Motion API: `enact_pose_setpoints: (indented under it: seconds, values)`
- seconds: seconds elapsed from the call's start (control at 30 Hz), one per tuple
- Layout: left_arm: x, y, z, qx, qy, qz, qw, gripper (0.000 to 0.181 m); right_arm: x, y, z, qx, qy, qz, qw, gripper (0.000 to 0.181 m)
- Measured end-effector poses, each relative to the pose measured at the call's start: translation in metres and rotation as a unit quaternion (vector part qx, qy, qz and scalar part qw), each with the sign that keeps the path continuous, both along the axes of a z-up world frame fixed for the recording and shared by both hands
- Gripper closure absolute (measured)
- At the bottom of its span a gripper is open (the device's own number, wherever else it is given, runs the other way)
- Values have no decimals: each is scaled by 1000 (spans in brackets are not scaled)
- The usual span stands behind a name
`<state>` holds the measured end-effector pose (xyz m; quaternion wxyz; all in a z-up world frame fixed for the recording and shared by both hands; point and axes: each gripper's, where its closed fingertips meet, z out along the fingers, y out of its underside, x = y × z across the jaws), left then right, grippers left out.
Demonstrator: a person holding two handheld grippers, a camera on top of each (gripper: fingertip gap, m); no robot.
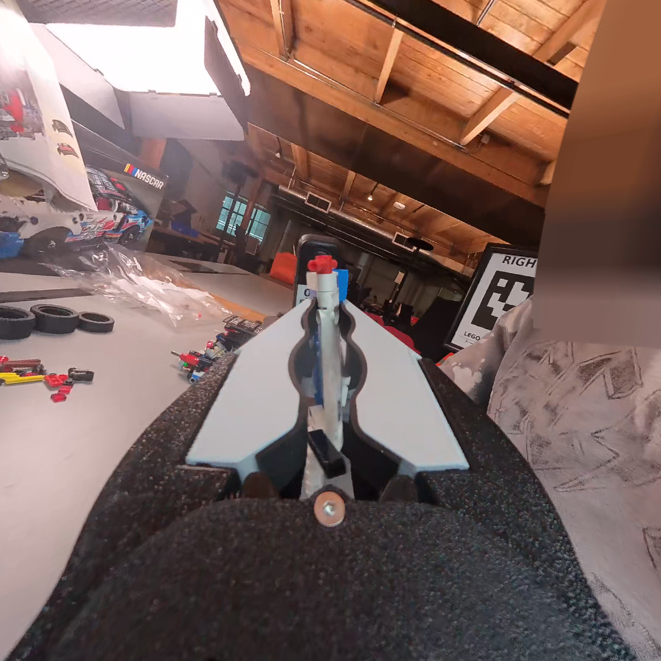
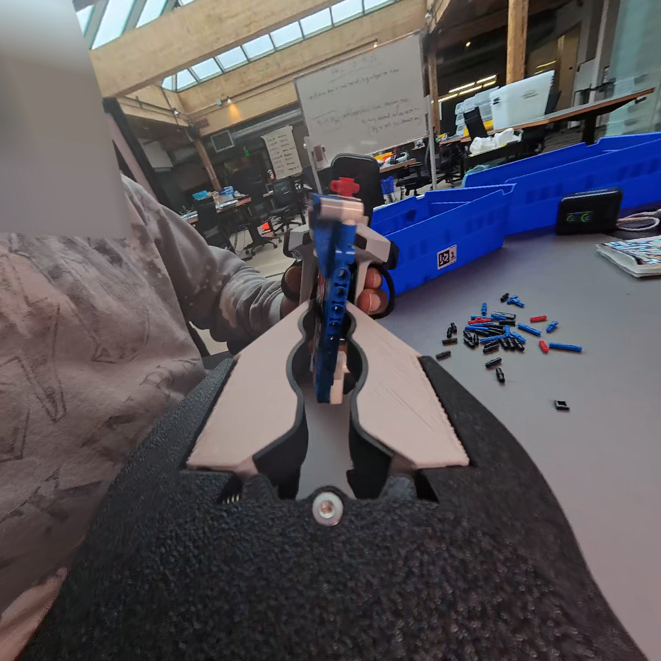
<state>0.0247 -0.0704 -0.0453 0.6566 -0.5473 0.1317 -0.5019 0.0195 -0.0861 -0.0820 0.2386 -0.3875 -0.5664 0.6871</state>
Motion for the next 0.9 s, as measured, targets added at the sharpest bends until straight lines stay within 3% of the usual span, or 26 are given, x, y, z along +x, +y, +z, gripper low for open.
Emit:
enact_pose_setpoints:
  seconds: [0.1,0.2,0.33,0.5,0.9]
  values:
    - [7,-3,-9,-14,44,-36,998,167,9,6,-4,21,-19,14,999,174]
    - [-2,0,-27,-61,92,-68,992,155,10,14,-26,54,-81,7,995,174]
    - [-21,-3,-26,-48,129,-62,989,160,10,11,-44,58,-125,21,990,174]
    - [-18,-15,-49,-44,259,-72,962,163,13,3,-46,63,-132,41,988,174]
    - [-13,-29,-53,-22,296,-93,950,175,23,-5,-52,66,-153,81,983,174]
